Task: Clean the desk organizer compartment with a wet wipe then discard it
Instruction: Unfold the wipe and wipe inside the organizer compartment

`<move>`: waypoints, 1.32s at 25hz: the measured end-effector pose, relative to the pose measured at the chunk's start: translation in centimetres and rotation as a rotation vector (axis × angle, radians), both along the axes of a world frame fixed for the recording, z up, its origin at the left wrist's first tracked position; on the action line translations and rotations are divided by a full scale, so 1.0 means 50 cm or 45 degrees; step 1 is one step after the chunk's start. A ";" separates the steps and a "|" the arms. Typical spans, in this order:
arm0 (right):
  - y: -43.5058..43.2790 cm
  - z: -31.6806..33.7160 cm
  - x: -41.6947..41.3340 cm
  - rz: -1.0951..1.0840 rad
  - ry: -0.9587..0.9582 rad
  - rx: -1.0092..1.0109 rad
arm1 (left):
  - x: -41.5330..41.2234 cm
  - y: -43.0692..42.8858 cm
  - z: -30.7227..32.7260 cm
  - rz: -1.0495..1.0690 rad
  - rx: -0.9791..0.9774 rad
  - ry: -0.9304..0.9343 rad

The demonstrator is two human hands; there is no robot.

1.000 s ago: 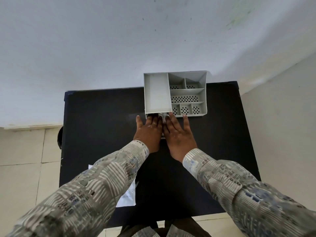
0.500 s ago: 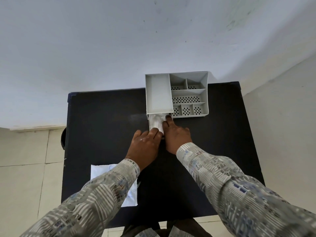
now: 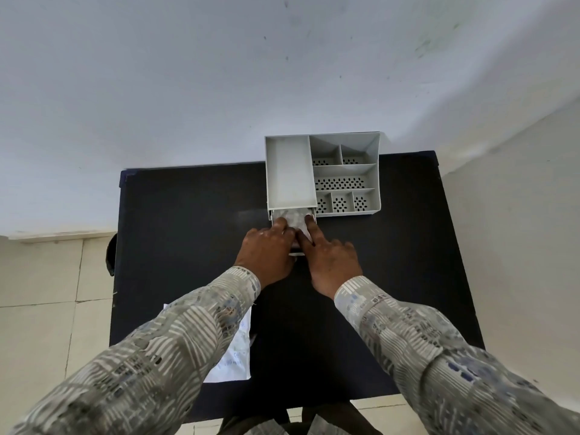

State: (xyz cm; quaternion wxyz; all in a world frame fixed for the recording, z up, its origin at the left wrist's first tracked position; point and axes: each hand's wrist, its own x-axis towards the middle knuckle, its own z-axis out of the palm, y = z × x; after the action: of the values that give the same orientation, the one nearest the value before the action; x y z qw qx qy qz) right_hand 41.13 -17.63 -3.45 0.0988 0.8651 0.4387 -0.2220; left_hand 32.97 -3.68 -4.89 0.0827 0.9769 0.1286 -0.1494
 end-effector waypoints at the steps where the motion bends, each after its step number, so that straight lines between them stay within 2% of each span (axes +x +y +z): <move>1: 0.008 -0.006 0.004 -0.005 0.013 0.002 | 0.001 0.002 0.004 0.008 0.001 0.014; 10: 0.076 -0.012 0.053 -0.037 -0.060 0.098 | 0.048 0.017 0.022 0.050 0.132 0.060; 13: 0.058 -0.014 0.045 0.011 -0.135 0.163 | 0.018 0.012 0.020 0.045 0.181 -0.033; 16: 0.023 -0.017 0.027 0.069 -0.233 0.272 | -0.028 0.006 0.003 0.024 0.175 -0.224; 18: 0.012 -0.015 0.017 0.056 -0.224 0.260 | -0.042 0.009 -0.005 -0.047 0.172 -0.292; 21: 0.022 -0.014 0.012 -0.052 -0.107 0.151 | -0.026 0.021 0.010 -0.135 0.153 -0.139; 24: 0.052 -0.007 0.023 -0.154 -0.014 0.146 | 0.006 0.032 0.030 -0.087 0.090 -0.033; 27: 0.063 0.013 0.036 -0.185 0.065 0.177 | 0.028 0.044 0.041 -0.010 0.016 -0.031; 30: 0.043 0.046 0.026 -0.157 -0.068 0.330 | 0.015 0.052 0.059 0.003 0.055 -0.127; 33: 0.031 0.057 0.006 -0.184 -0.018 0.246 | -0.003 0.041 0.067 -0.005 0.017 -0.110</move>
State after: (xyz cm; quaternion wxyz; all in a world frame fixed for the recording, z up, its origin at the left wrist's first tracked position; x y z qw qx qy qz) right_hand 41.43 -16.08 -0.59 0.0020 0.9016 0.3937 -0.1791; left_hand 32.81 -1.61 -1.52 0.0812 0.9832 0.1238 -0.1065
